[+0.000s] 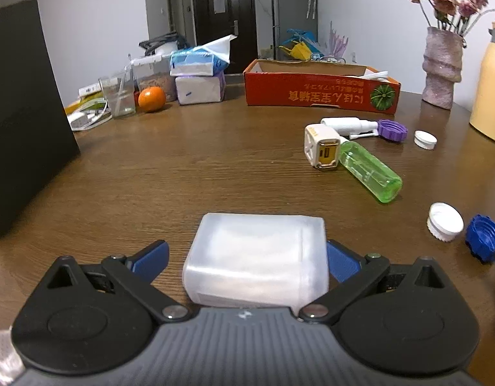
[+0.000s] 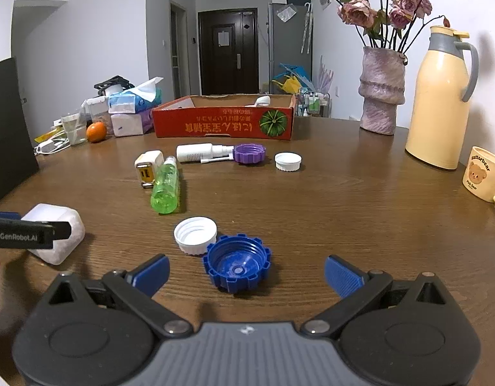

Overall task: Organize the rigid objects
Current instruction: 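Lower the left tool onto the translucent white plastic box and close on it, then hold the plastic box with left tool while right tool grasps green spray bottle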

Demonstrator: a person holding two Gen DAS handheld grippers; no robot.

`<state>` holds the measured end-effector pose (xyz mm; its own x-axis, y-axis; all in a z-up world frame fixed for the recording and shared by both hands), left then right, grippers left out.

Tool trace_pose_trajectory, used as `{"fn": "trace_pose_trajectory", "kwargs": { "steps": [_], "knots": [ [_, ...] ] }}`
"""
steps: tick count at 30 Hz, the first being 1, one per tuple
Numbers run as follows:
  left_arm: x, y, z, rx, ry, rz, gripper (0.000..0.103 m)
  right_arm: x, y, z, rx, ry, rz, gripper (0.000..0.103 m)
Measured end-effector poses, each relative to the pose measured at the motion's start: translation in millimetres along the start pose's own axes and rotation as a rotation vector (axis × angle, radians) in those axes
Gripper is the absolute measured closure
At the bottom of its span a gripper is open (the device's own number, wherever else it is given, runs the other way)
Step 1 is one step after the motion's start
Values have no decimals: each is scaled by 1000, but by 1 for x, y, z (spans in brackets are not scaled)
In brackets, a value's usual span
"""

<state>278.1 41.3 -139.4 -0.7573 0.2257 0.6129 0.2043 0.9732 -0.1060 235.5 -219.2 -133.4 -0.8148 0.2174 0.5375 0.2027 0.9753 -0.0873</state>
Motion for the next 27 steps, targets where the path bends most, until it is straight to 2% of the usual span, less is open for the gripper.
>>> {"fn": "trace_pose_trajectory", "kwargs": {
  "steps": [5,6,7,18,27],
  "knots": [
    [-9,3,3,25,14,21,2,-6,1,-1,7,5,0,0],
    [-10,3,4,28,15,25,8,-7,1,0,8,7,0,0],
    [-10,3,5,31,17,31,20,-8,1,0,9,9,1,0],
    [-2,4,2,44,-29,12,20,-13,1,0,10,18,-3,1],
    [7,7,-7,48,-51,-6,20,-10,16,-20,34,-21,-29,1]
  ]
}}
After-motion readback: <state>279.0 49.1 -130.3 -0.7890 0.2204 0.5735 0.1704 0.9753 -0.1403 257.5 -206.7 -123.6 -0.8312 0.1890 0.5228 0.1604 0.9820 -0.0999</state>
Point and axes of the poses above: each gripper's, at about its wrist camera, not at the fingertips, and x roughly against the way its jaws point, y to its left, z to its underside, the point moved 10 cm from there along -x, roughly the way its jaws point, and after that the axes turned 15 degrees about z, right-handed, at the moved point
